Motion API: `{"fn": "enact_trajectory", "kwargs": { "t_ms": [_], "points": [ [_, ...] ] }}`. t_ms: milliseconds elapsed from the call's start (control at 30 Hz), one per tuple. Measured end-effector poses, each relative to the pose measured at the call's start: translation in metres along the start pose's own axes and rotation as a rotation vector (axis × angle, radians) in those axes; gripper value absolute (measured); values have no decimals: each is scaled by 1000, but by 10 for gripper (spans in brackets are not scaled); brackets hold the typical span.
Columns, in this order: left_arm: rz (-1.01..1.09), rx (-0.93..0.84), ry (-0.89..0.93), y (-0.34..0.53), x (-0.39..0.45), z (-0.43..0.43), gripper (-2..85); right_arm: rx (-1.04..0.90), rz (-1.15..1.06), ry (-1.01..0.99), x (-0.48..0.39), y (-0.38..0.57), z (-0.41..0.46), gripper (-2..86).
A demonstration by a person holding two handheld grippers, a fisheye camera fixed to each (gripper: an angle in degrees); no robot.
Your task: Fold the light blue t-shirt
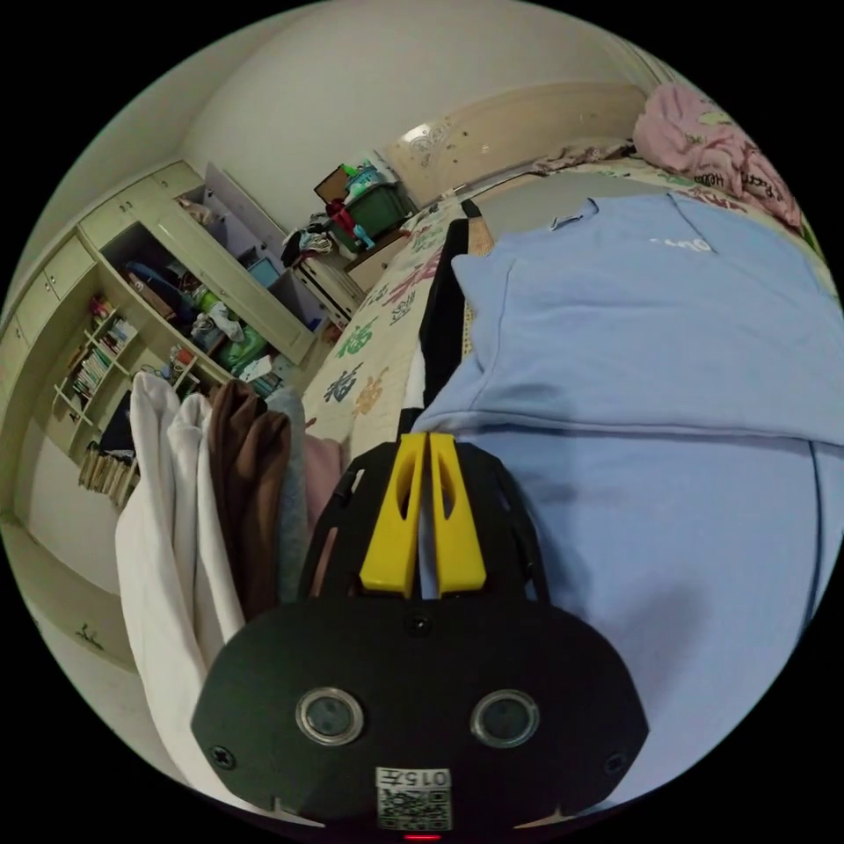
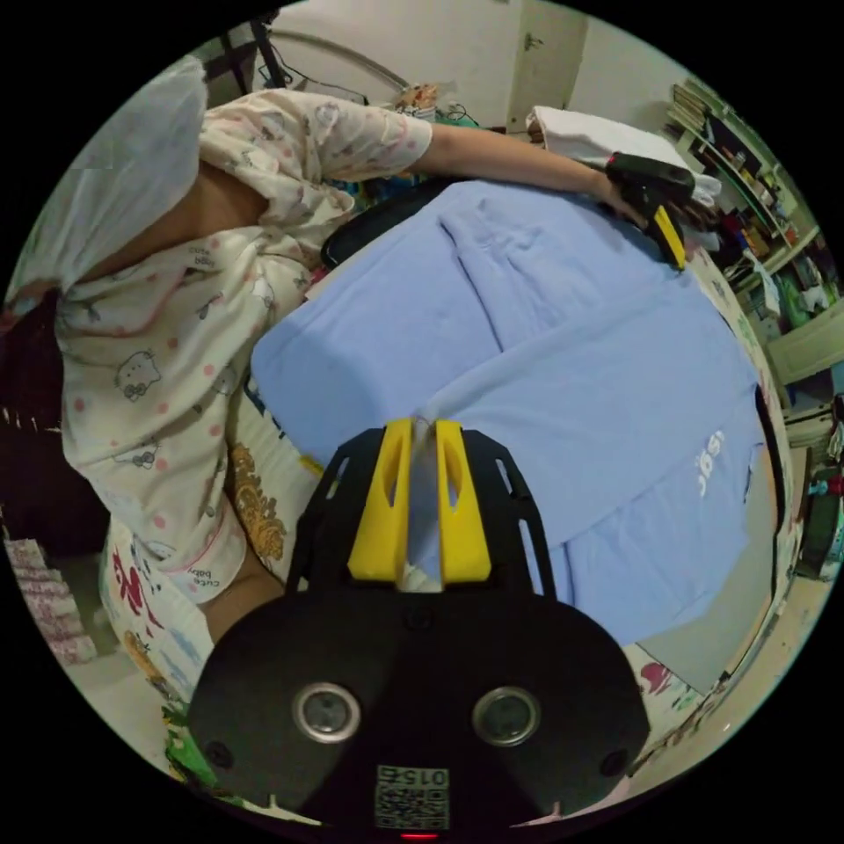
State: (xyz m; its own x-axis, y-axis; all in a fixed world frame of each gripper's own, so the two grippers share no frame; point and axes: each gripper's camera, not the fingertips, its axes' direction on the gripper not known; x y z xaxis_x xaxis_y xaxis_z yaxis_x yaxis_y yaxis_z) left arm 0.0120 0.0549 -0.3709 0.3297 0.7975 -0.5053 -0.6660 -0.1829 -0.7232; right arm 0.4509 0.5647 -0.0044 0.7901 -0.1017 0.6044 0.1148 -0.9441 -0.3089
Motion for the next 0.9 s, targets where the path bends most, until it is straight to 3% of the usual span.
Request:
{"fn": "enact_trajectory", "kwargs": {
  "t_ms": [100,233,333,467,567,733,800,900],
  "points": [
    [-60,8,69,10,-24,-15,8,185,103,127,27,26,-43,79],
    [-139,229,87,25,-51,-57,14,379,619,465,125,65,-78,103],
    [-170,336,95,10,-60,-67,28,500,1009,534,217,95,-85,112],
    [-227,221,216,-43,-67,-13,94,380,1304,645,336,116,-66,134],
    [-347,102,339,-70,-75,41,127,349,1434,583,396,130,-43,138],
    [-403,26,449,-84,-71,95,123,268,1439,456,438,125,-25,109],
    [-348,-92,444,-88,-61,117,95,258,1440,450,439,125,-27,87],
    [-271,-80,438,-87,-53,115,25,290,1427,426,431,130,-30,52]
  ]
}}
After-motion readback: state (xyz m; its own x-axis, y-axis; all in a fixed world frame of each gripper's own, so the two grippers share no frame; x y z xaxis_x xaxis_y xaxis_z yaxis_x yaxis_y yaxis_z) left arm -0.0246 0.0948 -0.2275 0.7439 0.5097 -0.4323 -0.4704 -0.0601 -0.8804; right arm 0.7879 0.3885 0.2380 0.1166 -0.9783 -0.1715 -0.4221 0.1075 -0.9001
